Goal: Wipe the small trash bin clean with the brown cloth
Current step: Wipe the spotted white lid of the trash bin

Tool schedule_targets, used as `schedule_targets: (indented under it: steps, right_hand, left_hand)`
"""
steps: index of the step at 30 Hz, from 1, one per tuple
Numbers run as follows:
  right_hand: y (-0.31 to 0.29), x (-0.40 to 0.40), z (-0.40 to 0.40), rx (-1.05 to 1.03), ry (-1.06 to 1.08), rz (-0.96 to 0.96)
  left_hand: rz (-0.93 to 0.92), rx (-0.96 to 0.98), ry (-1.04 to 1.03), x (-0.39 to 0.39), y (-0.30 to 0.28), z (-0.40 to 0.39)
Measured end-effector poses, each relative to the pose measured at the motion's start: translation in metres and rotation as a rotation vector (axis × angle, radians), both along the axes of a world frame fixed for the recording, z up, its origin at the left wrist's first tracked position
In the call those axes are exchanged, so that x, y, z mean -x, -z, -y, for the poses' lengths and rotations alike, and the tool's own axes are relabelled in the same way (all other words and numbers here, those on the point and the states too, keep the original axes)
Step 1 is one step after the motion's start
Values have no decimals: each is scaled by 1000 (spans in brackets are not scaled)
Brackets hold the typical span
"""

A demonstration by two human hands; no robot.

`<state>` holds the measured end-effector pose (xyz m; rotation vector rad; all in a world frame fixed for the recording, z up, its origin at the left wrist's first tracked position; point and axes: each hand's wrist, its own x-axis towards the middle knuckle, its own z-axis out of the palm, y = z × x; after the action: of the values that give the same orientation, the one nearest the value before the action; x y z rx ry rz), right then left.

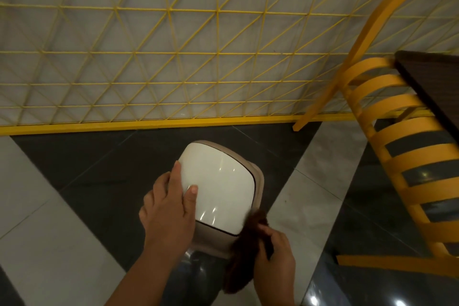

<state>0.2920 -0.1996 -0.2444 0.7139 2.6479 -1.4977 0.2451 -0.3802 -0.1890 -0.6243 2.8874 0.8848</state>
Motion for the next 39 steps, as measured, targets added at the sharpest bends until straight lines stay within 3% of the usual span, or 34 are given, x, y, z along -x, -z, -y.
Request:
schedule_targets:
  steps: [3,6,8,11,14,16,20,25,28,31,36,39]
  right_hand:
    - [-3,5,-22,100,209,145]
    - [-21,29,-28,186,344,121]
    - [-40,53,-22,184,239,16]
    - [-65,93,-11,163,-36,-125]
    - [-77,129,5,99,-259,-222]
    - [-75,147,17,92,-373,-176]
    - [-62,155,22,138,-486,69]
    - [-54,136,6,122,-378,80]
    - [-53,126,0,-4,-336,-37]
    - [-56,122,9,-127,-383,-210]
    - [-70,130,57,-296,-682,-487]
    - [-71,149,72,-455,-881,-495]
  left_hand:
    - [-25,-37,72,3,3,16]
    - [-24,-58,172,10,0,31]
    - [-27,-26,149,12,-7,34]
    - [-3,-108,-148,-5,-13,23]
    - [117,-358,-447,-26,-16,6]
    - [72,-553,-520,-28,-13,0]
    - [-15,-629,-438,-23,-5,10]
    - [-81,-692,-294,-16,-4,29]
    - [-49,-726,-195,-6,-9,37]
    - [-30,-586,-51,-1,-10,37]
    - [2,-486,-9,3,-11,37]
    - [-18,-509,0,0,-11,38]
